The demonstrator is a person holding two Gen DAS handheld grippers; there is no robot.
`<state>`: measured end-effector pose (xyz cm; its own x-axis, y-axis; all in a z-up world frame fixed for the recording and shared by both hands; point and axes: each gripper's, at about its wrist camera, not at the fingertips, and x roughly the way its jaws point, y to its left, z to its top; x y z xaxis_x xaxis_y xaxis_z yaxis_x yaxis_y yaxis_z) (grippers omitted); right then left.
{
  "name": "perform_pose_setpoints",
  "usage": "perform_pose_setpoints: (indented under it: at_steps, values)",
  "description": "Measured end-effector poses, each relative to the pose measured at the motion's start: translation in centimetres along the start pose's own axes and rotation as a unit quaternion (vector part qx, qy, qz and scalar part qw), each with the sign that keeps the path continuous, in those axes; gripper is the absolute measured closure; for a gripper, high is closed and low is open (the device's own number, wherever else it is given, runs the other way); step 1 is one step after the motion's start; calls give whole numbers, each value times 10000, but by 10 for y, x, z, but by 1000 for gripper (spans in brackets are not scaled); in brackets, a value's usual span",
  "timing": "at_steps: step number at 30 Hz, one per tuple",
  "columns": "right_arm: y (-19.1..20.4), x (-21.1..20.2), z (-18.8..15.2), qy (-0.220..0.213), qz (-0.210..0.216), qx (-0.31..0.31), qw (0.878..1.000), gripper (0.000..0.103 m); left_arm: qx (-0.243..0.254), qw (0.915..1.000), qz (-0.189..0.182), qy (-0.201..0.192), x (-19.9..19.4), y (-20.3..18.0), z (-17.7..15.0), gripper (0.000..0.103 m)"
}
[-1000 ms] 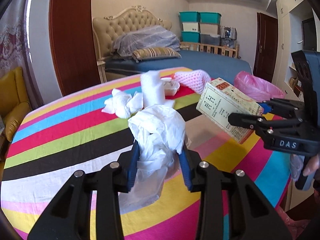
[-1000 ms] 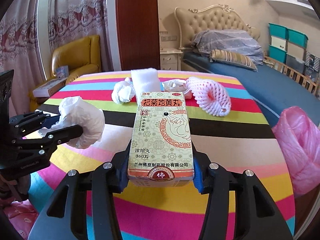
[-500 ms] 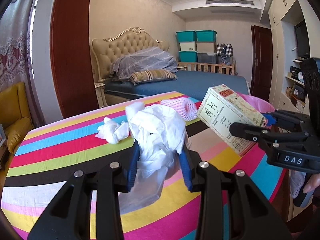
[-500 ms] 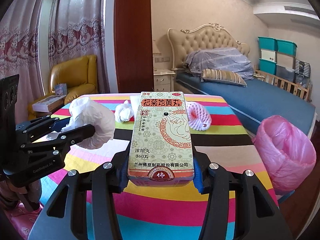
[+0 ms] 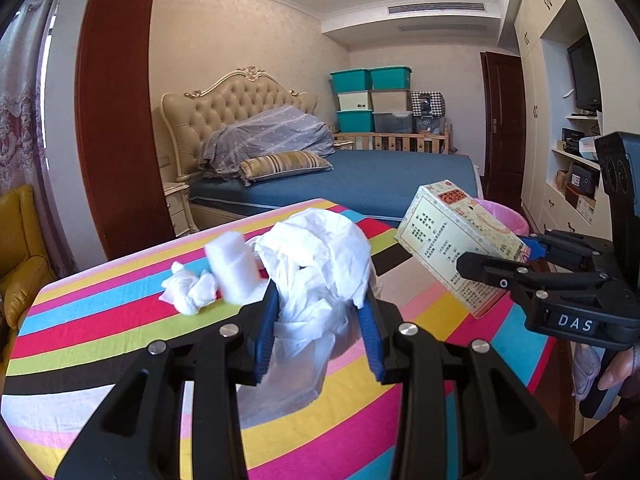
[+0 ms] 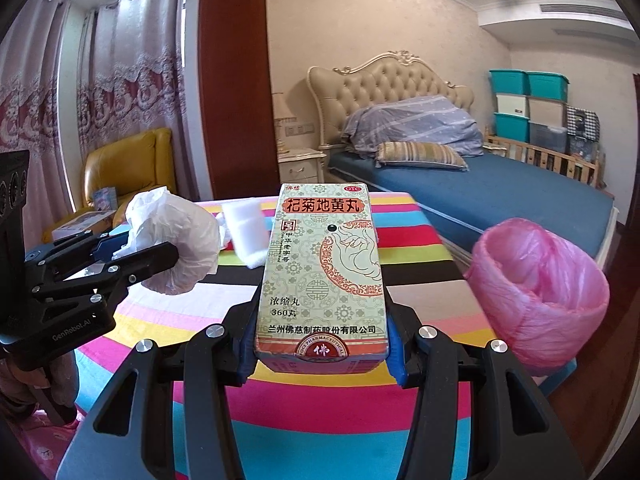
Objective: Collect trash
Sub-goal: 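Carry the plastic bag and medicine box over the pink bin and open both grippers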
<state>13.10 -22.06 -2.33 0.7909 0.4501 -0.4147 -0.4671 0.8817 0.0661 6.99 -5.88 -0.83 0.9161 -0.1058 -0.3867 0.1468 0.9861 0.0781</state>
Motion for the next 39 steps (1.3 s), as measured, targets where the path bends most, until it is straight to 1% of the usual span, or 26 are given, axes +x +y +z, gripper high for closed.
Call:
perform_pose_setpoints:
  at_steps: [5, 9, 18, 22, 26, 31, 33, 36, 39]
  values:
    - [-17, -6, -1, -57, -128, 105, 9998, 55, -10, 9998, -198, 14, 10, -5, 5, 66]
    - [-28, -12, -1, -112, -251, 150, 9995, 55, 43, 9991, -414, -31, 21, -20, 12, 66]
    - [-72, -28, 3, -259, -695, 290, 9968, 55, 392, 9960, -785, -153, 49, -58, 31, 66]
    - [-97, -33, 6, -287, -890, 399, 9948, 55, 482, 9933, -1041, -133, 65, -76, 41, 66]
    - [-125, -36, 8, -283, -1064, 499, 9927, 55, 434, 9901, -1333, -67, 84, -94, 54, 66]
    - [-167, -36, 15, -303, -1169, 635, 9906, 55, 460, 9858, -1617, -10, 109, -117, 69, 66]
    - [-186, -35, 17, -312, -1196, 712, 9898, 55, 396, 9834, -1773, 52, 122, -124, 76, 66]
    - [-206, -30, 19, -285, -1235, 771, 9889, 55, 289, 9813, -1900, 136, 141, -136, 86, 66]
    - [-223, -22, 19, -227, -1284, 848, 9878, 55, 282, 9808, -1923, 156, 158, -151, 94, 66]
